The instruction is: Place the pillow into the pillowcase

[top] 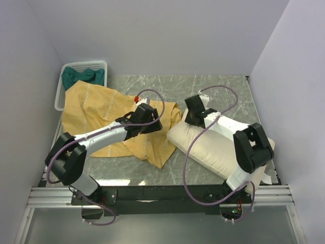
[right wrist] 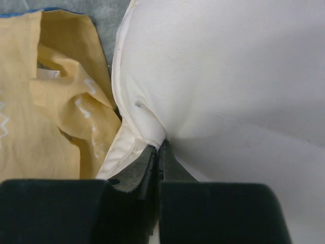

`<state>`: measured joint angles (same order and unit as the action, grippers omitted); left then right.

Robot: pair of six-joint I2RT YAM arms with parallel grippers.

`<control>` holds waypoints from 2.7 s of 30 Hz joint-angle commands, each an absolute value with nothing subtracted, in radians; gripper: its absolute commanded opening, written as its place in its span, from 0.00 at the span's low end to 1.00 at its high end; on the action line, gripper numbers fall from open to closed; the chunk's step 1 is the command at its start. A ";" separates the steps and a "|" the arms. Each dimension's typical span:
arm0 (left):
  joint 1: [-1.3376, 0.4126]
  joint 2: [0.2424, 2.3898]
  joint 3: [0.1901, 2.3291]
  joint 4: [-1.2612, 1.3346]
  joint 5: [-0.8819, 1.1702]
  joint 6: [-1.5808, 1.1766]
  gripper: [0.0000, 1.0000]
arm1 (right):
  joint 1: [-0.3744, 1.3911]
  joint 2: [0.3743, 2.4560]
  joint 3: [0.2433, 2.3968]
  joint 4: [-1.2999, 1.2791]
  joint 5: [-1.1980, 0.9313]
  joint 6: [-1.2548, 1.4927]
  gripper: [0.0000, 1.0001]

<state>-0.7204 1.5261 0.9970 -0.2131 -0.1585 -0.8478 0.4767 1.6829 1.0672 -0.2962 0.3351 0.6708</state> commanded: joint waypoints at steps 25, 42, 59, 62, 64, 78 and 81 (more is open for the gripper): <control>-0.827 1.994 1.440 -0.469 -0.347 -0.563 0.68 | 0.253 1.120 0.954 -0.304 0.107 0.488 0.00; -0.833 1.933 1.430 -0.492 -0.446 -0.574 0.27 | 0.255 1.052 0.887 -0.269 0.045 0.466 0.00; -0.652 1.681 1.289 -0.376 -0.066 -0.606 0.06 | 0.560 1.041 0.750 -0.045 -0.187 0.330 0.00; -0.632 1.677 1.282 -0.364 -0.026 -0.607 0.07 | 0.635 1.072 0.768 -0.055 -0.163 0.295 0.00; -0.621 1.680 1.285 -0.359 -0.009 -0.606 0.07 | 0.679 1.091 0.787 -0.074 -0.153 0.269 0.00; -0.618 1.586 1.253 -0.357 0.118 -0.555 0.06 | 0.715 1.411 1.110 -0.261 -0.040 0.123 0.00; -0.618 1.531 1.206 -0.351 0.169 -0.538 0.06 | 0.715 1.454 1.210 -0.296 -0.022 0.089 0.00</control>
<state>-0.6205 1.6180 1.2518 -0.3752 0.0757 -0.5793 0.7128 1.4418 1.0378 -0.3214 -0.0582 0.1635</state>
